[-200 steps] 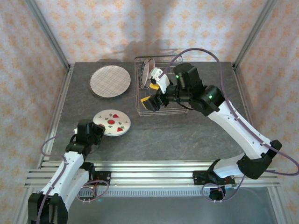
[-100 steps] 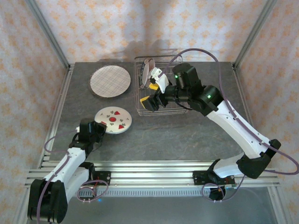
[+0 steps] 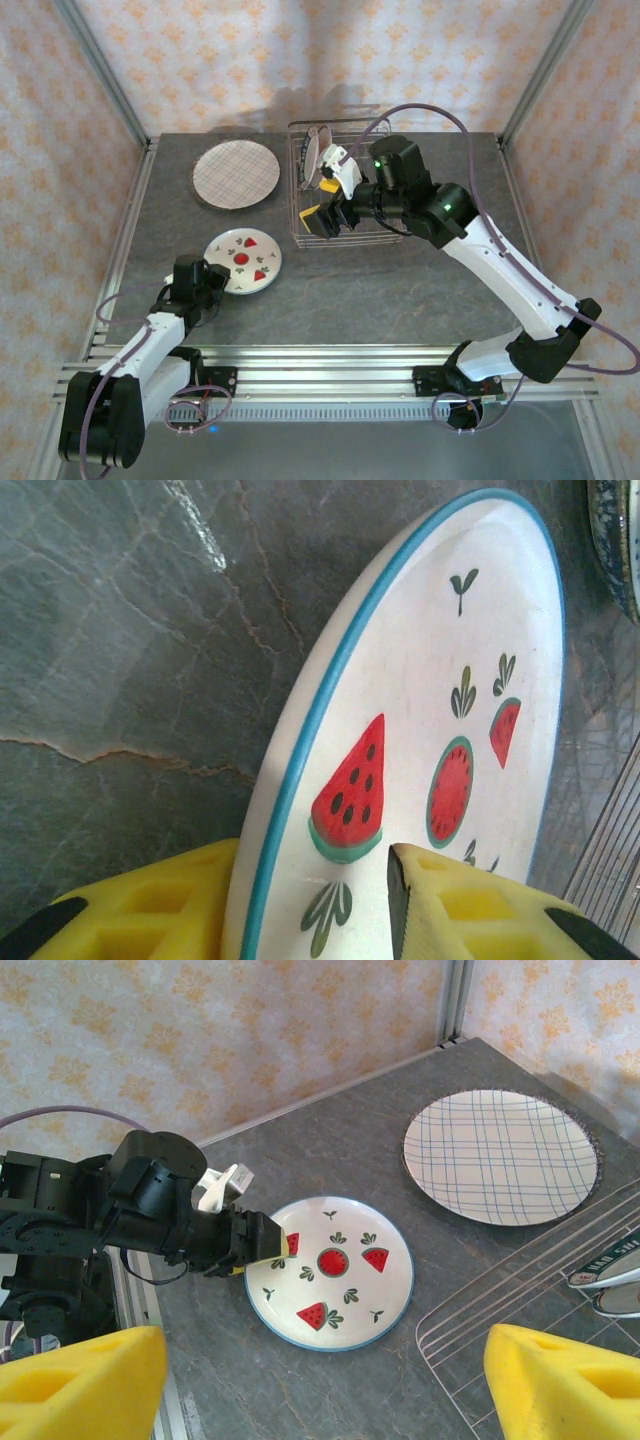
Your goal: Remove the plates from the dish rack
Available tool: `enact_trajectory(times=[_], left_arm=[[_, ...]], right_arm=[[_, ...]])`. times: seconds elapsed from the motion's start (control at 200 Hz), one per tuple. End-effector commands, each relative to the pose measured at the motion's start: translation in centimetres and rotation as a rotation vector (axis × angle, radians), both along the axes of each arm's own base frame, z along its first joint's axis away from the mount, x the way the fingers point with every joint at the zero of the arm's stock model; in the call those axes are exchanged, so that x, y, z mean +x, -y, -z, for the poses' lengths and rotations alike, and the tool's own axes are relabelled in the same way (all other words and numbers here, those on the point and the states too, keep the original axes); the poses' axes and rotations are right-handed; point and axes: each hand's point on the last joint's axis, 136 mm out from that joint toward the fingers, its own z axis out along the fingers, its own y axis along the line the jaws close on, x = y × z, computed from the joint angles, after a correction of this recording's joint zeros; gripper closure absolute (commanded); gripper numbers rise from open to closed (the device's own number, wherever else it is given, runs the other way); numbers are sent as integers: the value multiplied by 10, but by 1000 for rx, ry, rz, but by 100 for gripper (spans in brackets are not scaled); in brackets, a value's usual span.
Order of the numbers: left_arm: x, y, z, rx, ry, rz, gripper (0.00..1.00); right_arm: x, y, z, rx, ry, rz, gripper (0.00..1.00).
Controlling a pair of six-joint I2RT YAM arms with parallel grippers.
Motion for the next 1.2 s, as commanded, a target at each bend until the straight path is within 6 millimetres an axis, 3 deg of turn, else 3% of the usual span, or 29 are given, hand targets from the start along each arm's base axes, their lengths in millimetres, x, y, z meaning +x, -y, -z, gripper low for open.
enact_trajectory(times=[0.0, 0.15, 0.32, 0.465, 0.681, 0.886, 0.976, 1.191], left_arm=[[-3, -7, 2, 42, -23, -11, 57], [-5, -8, 1, 51, -44, -6, 55], [-9, -8, -1, 58, -85, 0, 49], [-15, -10, -6, 71, -118, 2, 38], [-33, -17, -34, 113, -196, -4, 24], [-17, -11, -102, 118, -49, 40, 13], [-3, -5, -145, 125, 52, 97, 13], [38, 34, -255, 123, 358, 336, 13]], right_arm=[[6, -1, -3, 10, 6, 37, 17], [25, 5, -1, 2, -6, 155, 17], [63, 22, 4, -1, -18, 418, 19], [97, 42, 11, -17, -47, 672, 20], [152, 60, 44, -89, -234, 945, 30], [203, 64, 77, -108, -366, 1057, 42], [223, 59, 89, -91, -399, 1055, 45], [260, 41, 119, -71, -442, 1002, 49]])
